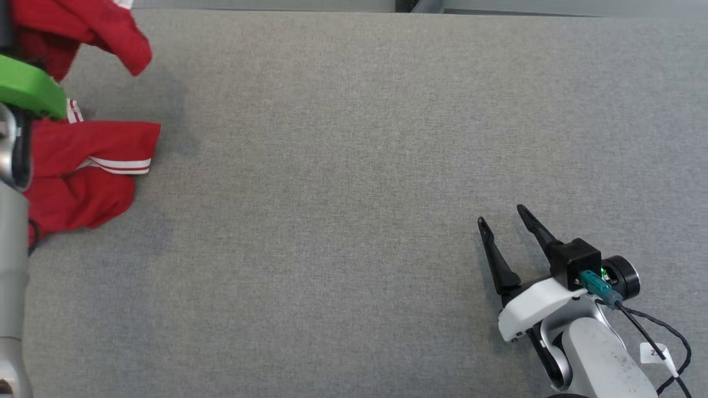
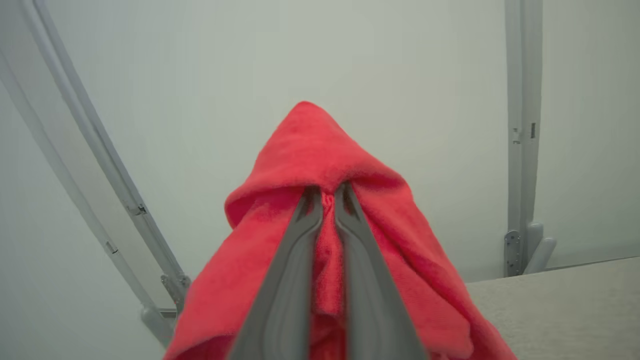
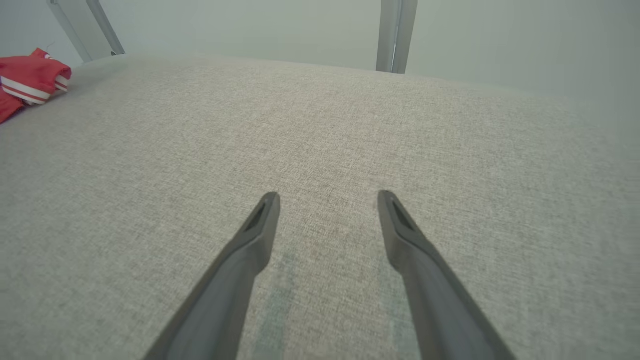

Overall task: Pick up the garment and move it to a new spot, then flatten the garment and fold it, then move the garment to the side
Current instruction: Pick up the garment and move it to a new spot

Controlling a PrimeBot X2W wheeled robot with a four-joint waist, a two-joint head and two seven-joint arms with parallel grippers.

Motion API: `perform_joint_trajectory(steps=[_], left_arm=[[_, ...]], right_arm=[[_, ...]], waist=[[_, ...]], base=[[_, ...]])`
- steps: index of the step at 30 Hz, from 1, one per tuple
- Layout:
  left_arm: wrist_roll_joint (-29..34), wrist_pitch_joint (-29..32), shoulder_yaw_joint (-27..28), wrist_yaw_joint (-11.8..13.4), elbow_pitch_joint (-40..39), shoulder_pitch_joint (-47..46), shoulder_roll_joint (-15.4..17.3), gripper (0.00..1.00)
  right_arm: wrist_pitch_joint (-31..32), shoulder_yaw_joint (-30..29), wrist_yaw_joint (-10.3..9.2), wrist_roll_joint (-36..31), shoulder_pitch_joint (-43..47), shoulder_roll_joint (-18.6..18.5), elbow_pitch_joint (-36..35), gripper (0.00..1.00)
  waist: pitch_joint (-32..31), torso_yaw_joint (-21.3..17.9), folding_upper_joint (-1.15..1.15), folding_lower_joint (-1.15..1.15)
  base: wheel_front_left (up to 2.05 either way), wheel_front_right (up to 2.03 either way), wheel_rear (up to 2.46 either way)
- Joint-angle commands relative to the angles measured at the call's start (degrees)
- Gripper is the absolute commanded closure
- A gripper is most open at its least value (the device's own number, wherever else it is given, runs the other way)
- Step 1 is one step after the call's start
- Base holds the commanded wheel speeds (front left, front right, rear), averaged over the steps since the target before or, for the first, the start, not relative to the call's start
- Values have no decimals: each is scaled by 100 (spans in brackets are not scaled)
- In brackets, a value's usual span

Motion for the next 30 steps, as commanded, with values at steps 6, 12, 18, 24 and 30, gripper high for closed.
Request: perform_joint_trajectory(steps=[6, 12, 18, 24, 30], left_arm=[[-374, -4, -594, -46, -686, 433, -689, 100], [-831, -5, -1137, -44, -1199, 1017, -1309, 100], [-842, -6, -1424, -45, -784, 1655, -1651, 100], [-590, -5, -1350, -45, -368, 2267, -1829, 100], [-290, -4, -866, 59, -518, 3123, -1890, 0]], right_arm=[[-1, -40, -9, 45, 161, 103, -12, 0], [-1, -43, -9, 50, 149, 184, -53, 0], [-1, -58, -9, 70, 198, 218, -77, 0], [-1, -6, -9, 73, 284, 233, -102, 0], [-1, -125, -9, 93, 347, 246, -122, 0]], waist=[[-386, -636, 0, 0], [-400, -1256, 0, 0], [-427, -1825, 0, 0], [-485, -2115, 0, 0], [-674, -2054, 0, 0]], base=[[0, 0, 0], [0, 0, 0], [0, 0, 0], [0, 0, 0], [0, 0, 0]])
